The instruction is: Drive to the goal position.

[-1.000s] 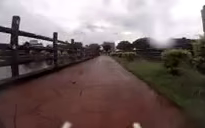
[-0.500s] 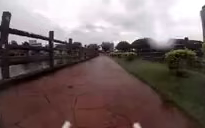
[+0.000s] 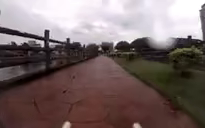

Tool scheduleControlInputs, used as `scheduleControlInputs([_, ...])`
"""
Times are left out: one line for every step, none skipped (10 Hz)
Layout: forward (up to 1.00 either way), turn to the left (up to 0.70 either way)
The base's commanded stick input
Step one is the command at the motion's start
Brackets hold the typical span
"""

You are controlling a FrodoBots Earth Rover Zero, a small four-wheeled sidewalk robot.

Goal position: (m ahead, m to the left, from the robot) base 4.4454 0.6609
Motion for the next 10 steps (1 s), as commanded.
scheduleControlInputs([0.50,0.01])
scheduleControlInputs([0.50,0.00])
scheduleControlInputs([0.50,0.00])
scheduleControlInputs([0.50,0.00])
scheduleControlInputs([0.50,0.00])
scheduleControlInputs([0.50,0.00])
scheduleControlInputs([0.50,0.00])
scheduleControlInputs([0.50,0.00])
scheduleControlInputs([0.50,0.00])
scheduleControlInputs([0.50,0.00])
